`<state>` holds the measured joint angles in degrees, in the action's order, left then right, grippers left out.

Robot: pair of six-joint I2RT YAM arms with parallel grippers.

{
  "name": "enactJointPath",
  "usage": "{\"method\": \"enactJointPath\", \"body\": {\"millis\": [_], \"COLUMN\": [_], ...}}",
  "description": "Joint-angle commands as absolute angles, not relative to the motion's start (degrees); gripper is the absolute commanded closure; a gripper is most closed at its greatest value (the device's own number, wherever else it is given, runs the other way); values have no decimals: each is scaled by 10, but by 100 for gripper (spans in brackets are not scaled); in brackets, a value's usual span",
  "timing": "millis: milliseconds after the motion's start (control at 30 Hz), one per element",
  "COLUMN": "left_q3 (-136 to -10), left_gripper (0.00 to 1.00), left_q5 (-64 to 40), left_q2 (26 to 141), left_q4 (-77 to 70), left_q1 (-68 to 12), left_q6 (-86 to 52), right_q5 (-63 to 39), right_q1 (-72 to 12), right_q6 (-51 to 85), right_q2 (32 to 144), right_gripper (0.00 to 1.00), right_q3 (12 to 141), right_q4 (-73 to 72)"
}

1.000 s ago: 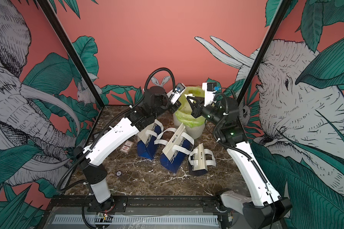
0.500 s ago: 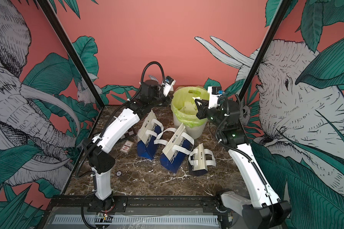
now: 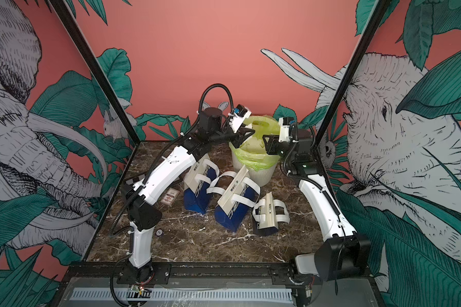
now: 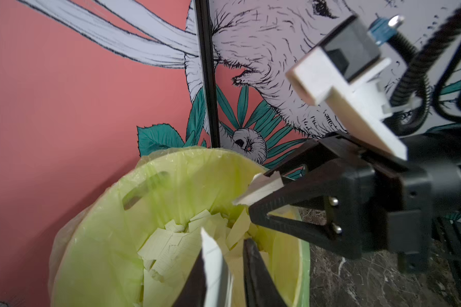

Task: Shred takeout receipts and throw away
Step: Place the takeout receipt in the trash bin.

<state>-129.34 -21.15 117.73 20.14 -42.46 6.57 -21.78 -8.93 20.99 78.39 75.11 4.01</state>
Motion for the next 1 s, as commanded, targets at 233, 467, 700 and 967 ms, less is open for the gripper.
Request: {"method": "enactJointPath", "body": {"millis": [233,467,700,967], "left_q3": [-1334,-1334,-1278,-1265], "left_gripper": [32,53,41,49], "left_q5": [-112,-83,-125,-106], "left_q2": [1182,1164,1116,1103], "left_q4": [243,254,221,254], "left_q1": [-426,-389,-379,-379], "left_q6": [55,-34,-59,-39], "right_q5": [-182,-182,-142,-108], "right_q1": [-85,-85,-90,-107], "right_q6": [191,169,128,45], "right_q2": [800,822,829,787], "right_gripper": [32,95,47,41], "right_q3": [789,802,807,823], "right_q4": [50,73,117,214]}}
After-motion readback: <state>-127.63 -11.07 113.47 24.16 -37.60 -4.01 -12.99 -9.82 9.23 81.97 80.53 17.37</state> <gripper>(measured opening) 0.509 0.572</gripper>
